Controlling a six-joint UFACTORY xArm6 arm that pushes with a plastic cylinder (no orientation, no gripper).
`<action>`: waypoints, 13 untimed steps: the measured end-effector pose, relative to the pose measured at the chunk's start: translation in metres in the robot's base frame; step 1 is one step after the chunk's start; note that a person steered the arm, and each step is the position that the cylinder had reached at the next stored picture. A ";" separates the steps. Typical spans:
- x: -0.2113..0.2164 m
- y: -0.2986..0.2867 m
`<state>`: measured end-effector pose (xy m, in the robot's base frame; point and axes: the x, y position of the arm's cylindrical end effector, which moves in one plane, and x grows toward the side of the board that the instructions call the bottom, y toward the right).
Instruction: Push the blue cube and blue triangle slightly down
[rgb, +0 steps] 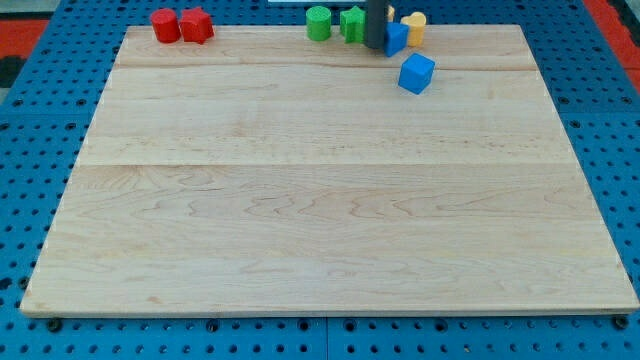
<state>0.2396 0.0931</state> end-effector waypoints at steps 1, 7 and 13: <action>0.052 0.065; 0.029 -0.002; -0.047 0.077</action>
<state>0.1921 0.1698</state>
